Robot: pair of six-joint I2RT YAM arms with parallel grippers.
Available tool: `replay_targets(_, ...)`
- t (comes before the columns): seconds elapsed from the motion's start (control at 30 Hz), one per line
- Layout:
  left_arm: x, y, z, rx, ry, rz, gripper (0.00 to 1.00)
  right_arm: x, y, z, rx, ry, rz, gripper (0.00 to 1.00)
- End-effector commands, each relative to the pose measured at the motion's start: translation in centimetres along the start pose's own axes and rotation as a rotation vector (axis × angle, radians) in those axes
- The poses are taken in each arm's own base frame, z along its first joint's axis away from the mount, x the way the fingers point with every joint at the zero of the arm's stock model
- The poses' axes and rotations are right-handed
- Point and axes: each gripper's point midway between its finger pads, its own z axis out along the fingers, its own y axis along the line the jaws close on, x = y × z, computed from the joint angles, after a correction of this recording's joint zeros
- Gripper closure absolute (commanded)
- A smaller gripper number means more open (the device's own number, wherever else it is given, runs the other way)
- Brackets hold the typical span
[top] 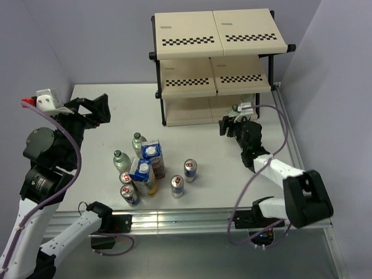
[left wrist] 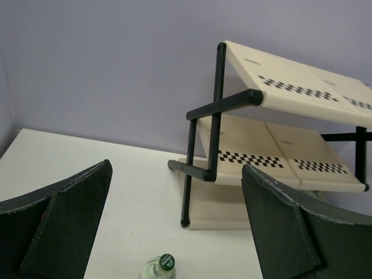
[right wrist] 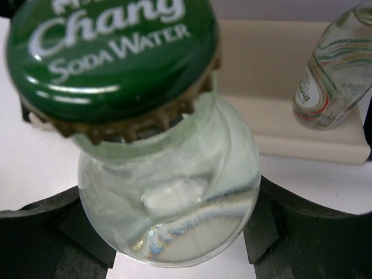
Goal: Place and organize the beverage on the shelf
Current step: Adjust the drink at the center of the board.
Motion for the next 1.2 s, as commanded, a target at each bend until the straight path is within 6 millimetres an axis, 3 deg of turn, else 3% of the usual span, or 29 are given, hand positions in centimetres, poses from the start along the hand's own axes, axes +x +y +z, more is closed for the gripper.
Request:
replay_targets(0.0,0.2,1.3,0.7,-0.065,-0.048,0.027,0.0,-13.5,0.0,0.0,-0.068,-0.539,0.007,1.0)
replay_targets(0.13,1.2,1.0,0.7,-0.033,-0.043,0.029,0.01,-12.4,-1.1,2.9,-0.048,-0.492,-0.038,1.0)
replay_targets(0.17,1.3,1.0,0.6,-0.033,-0.043,0.031,0.01,-11.2,-1.7,3.9,-0.035,-0.454,-0.037,1.0)
replay_targets(0.27,2.2,1.4,0.7,-0.046,-0.036,0.039,0.01,-10.5,-2.2,5.3,-0.024,-0.45,-0.037,1.0)
replay_targets(0.43,1.9,1.7,0.1,-0.043,-0.063,0.04,0.0,-10.2,-3.6,6.5,-0.002,-0.445,-0.028,1.0)
replay_targets(0.6,1.7,1.9,-0.5,-0.045,-0.085,0.04,0.0,-8.7,-3.9,7.7,-0.012,-0.421,-0.016,1.0)
replay_targets(0.77,1.7,1.8,-0.6,-0.042,-0.088,0.043,0.0,-8.7,-4.1,8.4,-0.026,-0.398,-0.019,1.0)
replay_targets(0.9,1.4,1.8,-0.8,-0.037,-0.099,0.039,0.0,-8.8,-4.0,8.1,-0.038,-0.41,-0.005,1.0)
replay_targets(0.97,1.5,1.5,-0.7,-0.031,-0.091,0.019,0.0,-10.1,-3.1,6.8,-0.079,-0.427,0.012,1.0)
replay_targets(1.0,2.8,1.3,0.1,-0.034,-0.039,0.029,0.01,-9.6,-2.3,6.5,-0.104,-0.38,0.055,1.0)
replay_targets(1.03,3.7,0.2,0.5,0.007,0.007,0.002,0.01,-12.0,-1.6,5.0,-0.12,-0.412,0.051,1.0)
replay_targets(1.07,3.2,-0.9,0.8,0.046,0.036,-0.004,0.01,-10.6,-0.9,4.6,-0.123,-0.318,0.054,1.0)
replay_targets(1.1,6.1,-2.1,2.1,0.084,0.152,0.022,0.01,-10.9,1.1,3.8,-0.158,-0.293,0.04,1.0)
replay_targets(1.13,6.9,-4.4,2.1,0.195,0.213,-0.003,0.0,-13.5,2.5,1.8,-0.197,-0.329,0.032,1.0)
replay_targets(1.17,6.3,-6.2,2.2,0.275,0.228,-0.024,0.0,-12.4,3.7,1.1,-0.231,-0.244,0.044,1.0)
